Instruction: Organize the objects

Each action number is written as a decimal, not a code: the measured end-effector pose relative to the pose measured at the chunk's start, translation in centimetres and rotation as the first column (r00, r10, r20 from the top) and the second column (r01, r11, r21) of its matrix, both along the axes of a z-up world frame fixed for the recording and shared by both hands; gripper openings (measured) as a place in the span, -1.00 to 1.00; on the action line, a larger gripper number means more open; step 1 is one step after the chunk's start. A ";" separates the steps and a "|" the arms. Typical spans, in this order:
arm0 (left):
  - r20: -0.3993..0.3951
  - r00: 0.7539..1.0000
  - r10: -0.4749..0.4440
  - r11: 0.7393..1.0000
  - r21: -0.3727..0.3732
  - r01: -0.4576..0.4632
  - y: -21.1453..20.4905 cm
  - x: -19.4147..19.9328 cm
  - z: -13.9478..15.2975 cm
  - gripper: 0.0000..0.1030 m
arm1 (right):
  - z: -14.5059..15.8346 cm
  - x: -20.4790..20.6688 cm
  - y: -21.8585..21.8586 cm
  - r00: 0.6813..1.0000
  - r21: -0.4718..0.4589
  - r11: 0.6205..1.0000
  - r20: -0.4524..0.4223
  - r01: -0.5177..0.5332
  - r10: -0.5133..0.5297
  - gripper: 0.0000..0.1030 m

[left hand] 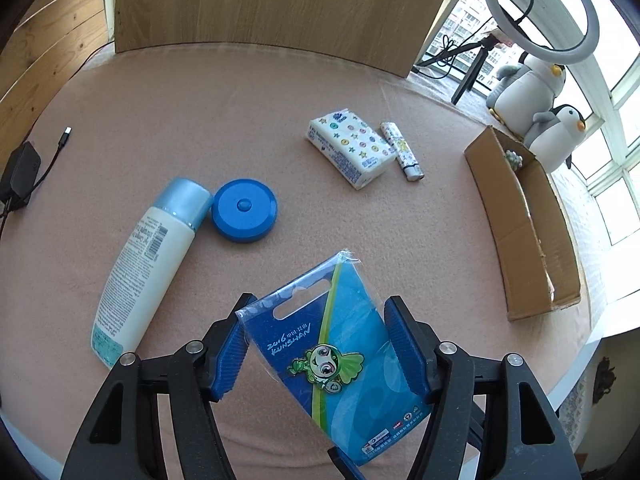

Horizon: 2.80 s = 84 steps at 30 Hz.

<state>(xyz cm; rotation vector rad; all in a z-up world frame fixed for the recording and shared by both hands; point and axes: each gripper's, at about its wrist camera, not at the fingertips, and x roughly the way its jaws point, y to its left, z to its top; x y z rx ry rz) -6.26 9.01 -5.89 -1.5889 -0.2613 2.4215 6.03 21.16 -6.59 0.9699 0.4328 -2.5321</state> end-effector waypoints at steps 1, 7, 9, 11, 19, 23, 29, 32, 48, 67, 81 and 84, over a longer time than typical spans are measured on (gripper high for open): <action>-0.011 1.000 -0.004 1.000 0.001 0.004 0.1 0.0 0.5 0.33 | 0.3 -0.1 0.2 1.000 -0.002 1.000 -0.009 0.004 -0.004 -0.01; -0.059 0.998 -0.026 1.000 0.001 0.026 0.9 0.0 3.2 0.33 | 2.1 -0.6 1.2 0.998 -0.015 1.000 -0.055 0.026 -0.027 -0.01; -0.069 0.997 -0.031 1.000 -0.002 0.031 1.4 -0.1 3.5 0.33 | 2.4 -0.8 1.5 0.997 -0.019 0.999 -0.065 0.033 -0.034 -0.01; -0.076 0.996 -0.037 0.999 -0.004 0.037 1.9 -0.3 3.7 0.33 | 2.7 -0.8 1.8 0.997 -0.021 0.999 -0.072 0.037 -0.039 -0.01; -0.094 0.993 -0.065 0.998 -0.015 0.064 3.4 -0.3 4.3 0.33 | 3.4 -0.4 2.6 0.994 -0.033 0.998 -0.089 0.058 -0.061 -0.01; -0.104 0.990 -0.100 0.995 -0.023 0.098 5.1 -0.6 4.8 0.32 | 3.7 -0.1 3.3 0.991 -0.042 0.996 -0.097 0.084 -0.088 -0.01; -0.115 0.975 -0.189 0.982 -0.039 0.186 9.9 -1.2 5.4 0.32 | 4.1 0.0 5.8 0.980 -0.064 0.985 -0.106 0.162 -0.168 -0.01; -0.120 0.963 -0.243 0.970 -0.043 0.240 13.2 -1.7 5.7 0.32 | 4.2 -0.2 7.8 0.969 -0.073 0.974 -0.109 0.213 -0.221 -0.01; -0.146 0.884 -0.444 0.896 -0.065 0.440 28.5 -4.2 6.8 0.31 | 5.0 -2.1 18.2 0.884 -0.101 0.893 -0.130 0.439 -0.449 -0.01; -0.189 0.889 -0.416 0.904 -0.190 0.383 28.2 -6.6 5.2 0.85 | 3.9 -5.3 22.9 0.833 -0.043 0.836 -0.076 0.547 -0.548 0.19; -0.136 0.980 -0.147 0.978 -0.166 0.123 10.2 -5.2 2.4 0.85 | 4.6 -7.8 16.0 0.914 -0.065 0.916 -0.075 0.395 -0.399 0.19; -0.125 0.989 -0.079 0.986 -0.156 0.059 6.2 -4.2 1.7 0.85 | 3.9 -8.3 13.7 0.935 -0.066 0.935 -0.050 0.348 -0.352 0.19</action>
